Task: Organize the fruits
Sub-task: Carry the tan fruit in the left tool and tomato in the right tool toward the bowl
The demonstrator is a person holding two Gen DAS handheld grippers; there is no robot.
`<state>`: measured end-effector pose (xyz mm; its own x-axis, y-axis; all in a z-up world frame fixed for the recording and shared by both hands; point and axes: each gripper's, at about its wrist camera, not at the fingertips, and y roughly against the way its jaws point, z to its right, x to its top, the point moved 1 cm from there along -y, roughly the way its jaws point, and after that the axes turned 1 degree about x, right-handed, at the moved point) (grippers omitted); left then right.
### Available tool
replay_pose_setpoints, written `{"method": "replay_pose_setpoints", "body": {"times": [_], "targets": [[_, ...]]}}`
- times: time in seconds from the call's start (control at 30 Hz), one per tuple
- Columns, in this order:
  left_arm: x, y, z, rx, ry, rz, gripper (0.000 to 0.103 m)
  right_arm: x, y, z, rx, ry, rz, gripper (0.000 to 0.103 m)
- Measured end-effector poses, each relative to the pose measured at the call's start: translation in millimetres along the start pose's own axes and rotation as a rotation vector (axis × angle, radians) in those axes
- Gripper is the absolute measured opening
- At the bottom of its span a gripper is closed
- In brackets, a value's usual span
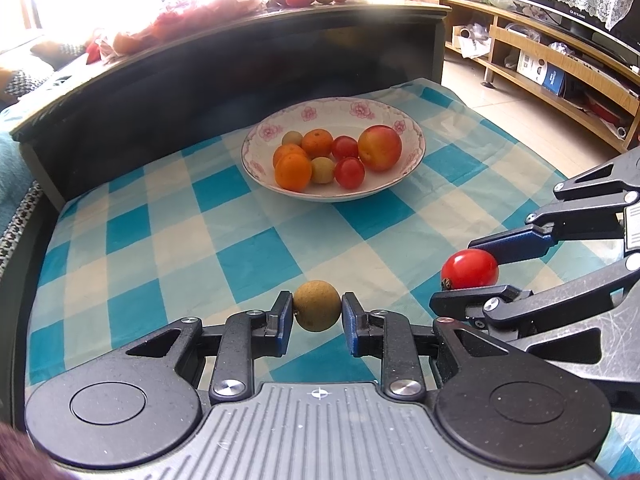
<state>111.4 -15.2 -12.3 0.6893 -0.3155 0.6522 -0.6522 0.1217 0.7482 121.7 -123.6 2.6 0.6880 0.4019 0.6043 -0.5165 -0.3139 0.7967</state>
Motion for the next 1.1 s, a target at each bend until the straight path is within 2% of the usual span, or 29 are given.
{"method": "replay_pose_setpoints", "body": {"times": [0.6, 0.8, 1.0, 1.07, 1.1], "targets": [[-8, -24, -10, 0.003, 0.031, -0.053, 0.035, -4, -6, 7, -0.015, -0.016, -0.029, 0.038], [0, -26, -16, -0.030, 0.066, -0.024, 0.041, -4, -7, 7, -0.013, -0.017, -0.034, 0.038], [2, -41, -14, -0.033, 0.071, -0.036, 0.044, -5, -8, 10, -0.006, -0.028, -0.035, 0.038], [1, -40, -14, -0.035, 0.073, -0.028, 0.042, -5, -9, 12, -0.007, -0.031, -0.038, 0.038], [0, -39, -14, -0.039, 0.075, -0.031, 0.038, -6, -10, 13, -0.008, -0.034, -0.043, 0.038]]}}
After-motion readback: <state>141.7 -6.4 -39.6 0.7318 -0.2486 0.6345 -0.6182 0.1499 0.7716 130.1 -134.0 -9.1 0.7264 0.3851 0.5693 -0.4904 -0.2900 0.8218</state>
